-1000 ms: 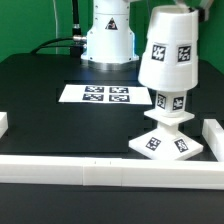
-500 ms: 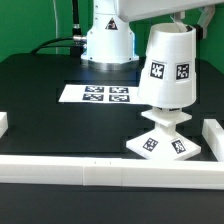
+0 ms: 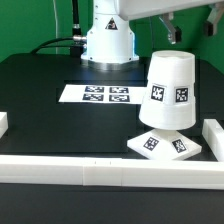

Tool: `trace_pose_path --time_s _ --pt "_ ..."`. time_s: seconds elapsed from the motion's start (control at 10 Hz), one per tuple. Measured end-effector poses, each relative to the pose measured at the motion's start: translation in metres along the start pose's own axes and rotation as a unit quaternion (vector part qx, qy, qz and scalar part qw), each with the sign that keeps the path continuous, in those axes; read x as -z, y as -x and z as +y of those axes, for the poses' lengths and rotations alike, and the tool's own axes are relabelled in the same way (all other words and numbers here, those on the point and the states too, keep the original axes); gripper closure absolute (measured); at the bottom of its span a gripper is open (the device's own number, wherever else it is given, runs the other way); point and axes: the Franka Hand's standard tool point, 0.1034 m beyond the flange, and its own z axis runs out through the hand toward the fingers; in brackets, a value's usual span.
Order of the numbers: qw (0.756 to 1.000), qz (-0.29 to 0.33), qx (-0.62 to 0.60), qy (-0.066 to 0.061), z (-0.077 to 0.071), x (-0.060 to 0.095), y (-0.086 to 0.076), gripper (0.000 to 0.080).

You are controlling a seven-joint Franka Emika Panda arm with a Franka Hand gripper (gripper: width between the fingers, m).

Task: Assemble lamp

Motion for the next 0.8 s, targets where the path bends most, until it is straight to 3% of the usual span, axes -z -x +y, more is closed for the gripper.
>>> trace_pose_path --time_s 0.1,0.2,0.3,0.8 --pt "1.000 -0.003 -0.007 0.002 -0.0035 0.0056 0.0023 0.0171" --pt "1.000 -0.003 -0.008 0.006 -0.0074 0.0096 0.0034 0.0171" --pt "1.000 -0.004 -0.007 0.005 -0.0057 0.0070 0.0034 0.0114" --pt "1.000 -0.006 -0.008 0.005 -0.0047 0.0049 0.0036 0.0101"
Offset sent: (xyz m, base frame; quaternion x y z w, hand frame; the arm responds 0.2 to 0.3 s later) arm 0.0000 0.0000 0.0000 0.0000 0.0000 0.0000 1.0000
